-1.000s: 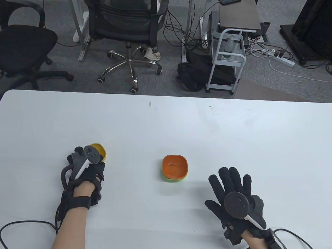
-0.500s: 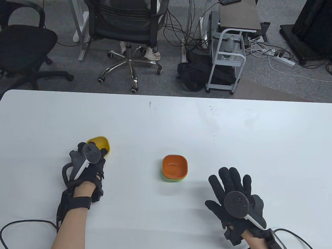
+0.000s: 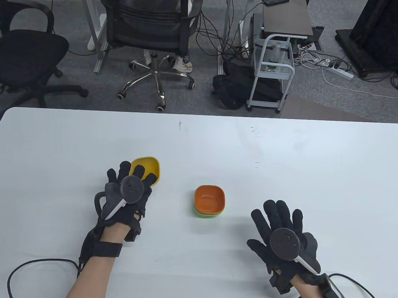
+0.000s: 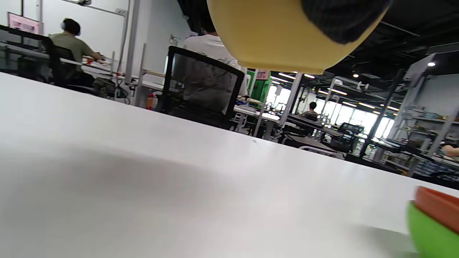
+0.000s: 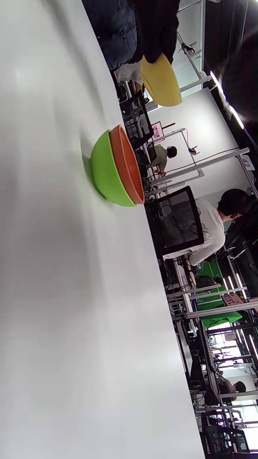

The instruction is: Nest small dish into small dish

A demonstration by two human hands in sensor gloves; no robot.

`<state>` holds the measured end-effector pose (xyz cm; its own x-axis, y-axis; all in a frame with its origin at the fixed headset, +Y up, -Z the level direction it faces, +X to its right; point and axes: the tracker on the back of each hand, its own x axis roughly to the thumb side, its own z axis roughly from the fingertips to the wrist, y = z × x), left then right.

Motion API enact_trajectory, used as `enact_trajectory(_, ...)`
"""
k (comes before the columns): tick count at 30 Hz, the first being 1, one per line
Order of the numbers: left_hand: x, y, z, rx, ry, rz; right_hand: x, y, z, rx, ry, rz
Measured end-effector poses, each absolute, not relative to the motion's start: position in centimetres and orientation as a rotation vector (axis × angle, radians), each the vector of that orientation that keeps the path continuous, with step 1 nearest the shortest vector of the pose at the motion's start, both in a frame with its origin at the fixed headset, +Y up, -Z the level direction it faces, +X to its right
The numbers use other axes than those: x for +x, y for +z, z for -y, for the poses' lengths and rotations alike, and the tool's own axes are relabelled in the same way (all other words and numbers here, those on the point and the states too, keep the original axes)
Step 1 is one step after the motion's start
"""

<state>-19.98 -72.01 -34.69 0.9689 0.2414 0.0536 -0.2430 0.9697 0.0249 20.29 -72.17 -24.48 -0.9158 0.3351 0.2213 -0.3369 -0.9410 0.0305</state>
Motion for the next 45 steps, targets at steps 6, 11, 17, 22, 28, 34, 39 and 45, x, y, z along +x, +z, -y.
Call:
enact_trajectory(6,-13.2,-32.6,69.8,0.023,0.211,0.183,20.3,-24.5,72.2,0.31,2.777,0.0)
enact_trajectory(11,-6.9,-32.2,69.7,0.003,0.091,0.271,20.5,-24.5,72.0,0.302,2.762,0.008)
enact_trajectory(17,-2.9,-32.9,72.2,-0.034,-0.057,0.274,20.6,-24.4,71.9,0.316,2.77,0.015)
enact_trajectory(22,-1.6,-33.3,75.5,-0.074,-0.153,0.258,20.8,-24.4,71.9,0.325,2.764,0.018)
enact_trajectory(28,-1.9,-33.4,77.1,-0.124,-0.121,0.238,20.9,-24.3,71.9,0.332,2.756,0.015)
enact_trajectory(34,-2.6,-32.7,76.4,-0.144,-0.122,0.255,20.8,-24.4,72.1,0.327,2.754,-0.003)
enact_trajectory(39,-4.2,-31.2,74.6,-0.122,-0.077,0.282,20.7,-24.4,72.1,0.338,2.755,0.003)
enact_trajectory(45,-7.7,-28.8,73.1,-0.102,-0.01,0.335,20.7,-24.4,72.2,0.338,2.745,0.022)
